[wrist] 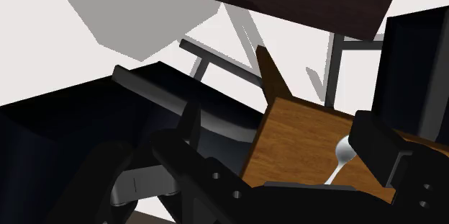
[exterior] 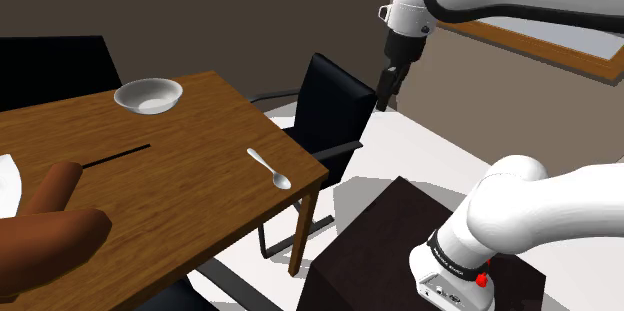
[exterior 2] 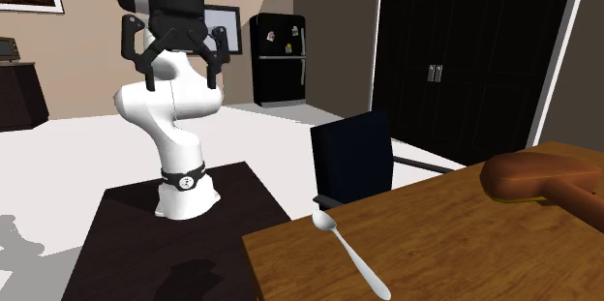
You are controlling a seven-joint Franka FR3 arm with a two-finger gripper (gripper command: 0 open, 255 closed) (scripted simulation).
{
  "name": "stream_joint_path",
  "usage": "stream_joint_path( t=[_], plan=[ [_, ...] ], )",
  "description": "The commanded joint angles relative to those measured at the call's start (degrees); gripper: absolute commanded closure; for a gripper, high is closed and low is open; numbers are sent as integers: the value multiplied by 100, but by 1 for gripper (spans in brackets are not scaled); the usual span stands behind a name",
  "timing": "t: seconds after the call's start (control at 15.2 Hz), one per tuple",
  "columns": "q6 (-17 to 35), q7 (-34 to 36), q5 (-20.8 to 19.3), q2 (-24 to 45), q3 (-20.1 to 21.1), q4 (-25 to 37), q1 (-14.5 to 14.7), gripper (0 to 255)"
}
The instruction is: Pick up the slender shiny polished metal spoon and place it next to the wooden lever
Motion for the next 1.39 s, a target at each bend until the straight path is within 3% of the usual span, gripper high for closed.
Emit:
stream_joint_path(
  t=[0.0,0.66,1.32],
  plan=[
    [0,0,0,0,0,0,0,0],
    [1409,1007,693,1735,571,132,128,0],
    [2564,1880,1035,3848,993,1000,253,0]
  ],
)
